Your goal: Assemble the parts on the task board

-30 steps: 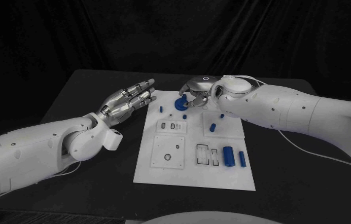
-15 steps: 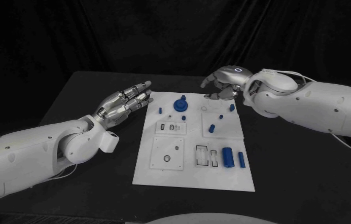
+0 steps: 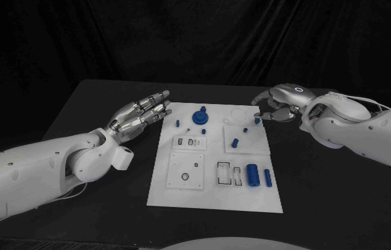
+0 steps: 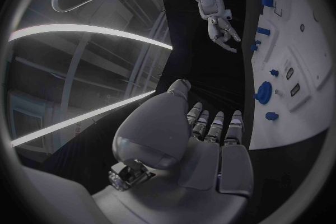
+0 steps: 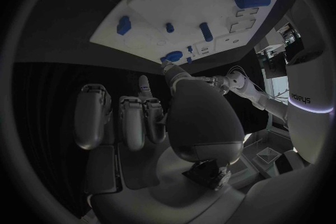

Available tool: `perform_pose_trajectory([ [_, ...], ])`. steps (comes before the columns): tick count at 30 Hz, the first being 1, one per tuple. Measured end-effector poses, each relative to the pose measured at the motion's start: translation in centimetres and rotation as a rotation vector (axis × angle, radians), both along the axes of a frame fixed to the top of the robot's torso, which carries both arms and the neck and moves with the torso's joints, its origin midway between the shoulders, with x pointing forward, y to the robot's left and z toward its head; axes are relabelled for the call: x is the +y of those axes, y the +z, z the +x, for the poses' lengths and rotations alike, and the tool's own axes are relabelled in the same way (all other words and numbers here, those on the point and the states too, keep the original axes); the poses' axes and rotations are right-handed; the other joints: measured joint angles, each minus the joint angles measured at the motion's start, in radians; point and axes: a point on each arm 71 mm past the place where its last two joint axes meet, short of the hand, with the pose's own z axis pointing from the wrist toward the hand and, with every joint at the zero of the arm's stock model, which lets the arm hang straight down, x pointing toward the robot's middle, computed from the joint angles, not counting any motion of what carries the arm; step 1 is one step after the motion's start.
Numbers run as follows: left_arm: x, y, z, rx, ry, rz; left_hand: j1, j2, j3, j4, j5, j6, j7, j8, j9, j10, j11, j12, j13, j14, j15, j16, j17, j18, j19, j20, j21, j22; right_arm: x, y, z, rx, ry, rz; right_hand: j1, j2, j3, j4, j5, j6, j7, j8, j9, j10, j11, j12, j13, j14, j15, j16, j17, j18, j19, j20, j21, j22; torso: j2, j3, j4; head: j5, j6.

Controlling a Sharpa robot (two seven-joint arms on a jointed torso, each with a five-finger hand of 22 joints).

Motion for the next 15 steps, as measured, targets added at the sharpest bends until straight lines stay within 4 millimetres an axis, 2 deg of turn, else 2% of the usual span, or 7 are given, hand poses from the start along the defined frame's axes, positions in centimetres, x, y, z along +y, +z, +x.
perform_pose_trajectory([
  [8,0.3,-0.1,-0.1,0.003,0.005,0.002,0.0,0.0,0.0,0.0,0.0,0.0,0.0,0.0,0.0,0.0,0.0,0.0,0.0,0.0,0.0,0.0,0.0,0.0,0.0,0.0,0.0,0.0,-1.9,-1.8,0.0,0.01,-0.053,-0.01,0.006,-0.006,-0.015,0.015,-0.023,0.0,0.0,-0.01,-0.008,0.0,0.0,0.0,0.0,0.0,0.0,-0.001,0.0,0.0,0.0,0.0,-0.012,0.0,0.001,0.0018,-0.0012,0.0,0.0],
  [13,0.4,-0.3,-0.2,0.006,0.007,0.002,0.0,0.0,0.0,0.0,0.0,0.0,0.0,0.0,0.0,0.0,0.0,0.0,0.0,0.0,0.0,0.0,0.0,0.0,0.0,0.0,0.0,0.0,-2.3,-2.3,0.4,0.012,-0.074,-0.017,0.017,-0.009,-0.016,0.016,-0.023,-0.007,0.001,-0.015,-0.012,0.0,0.0,0.0,0.0,0.0,0.0,-0.019,0.0,0.0,0.0,0.0,-0.027,0.0,0.0,0.0012,-0.0023,0.004,-0.005],
  [15,0.4,-0.3,-0.2,0.006,0.006,0.002,0.0,0.0,0.0,0.0,0.0,0.0,0.0,0.0,0.0,0.0,0.0,0.0,0.0,0.0,0.0,0.0,0.0,0.0,0.0,0.0,0.0,0.0,-2.5,-2.4,0.4,0.015,-0.081,-0.019,0.035,-0.008,-0.017,0.017,-0.009,-0.008,0.0,-0.015,-0.015,0.0,0.0,0.0,0.0,0.0,0.0,-0.027,0.0,0.0,0.0,0.0,-0.037,0.0,0.0,0.0012,-0.003,0.005,-0.005],
])
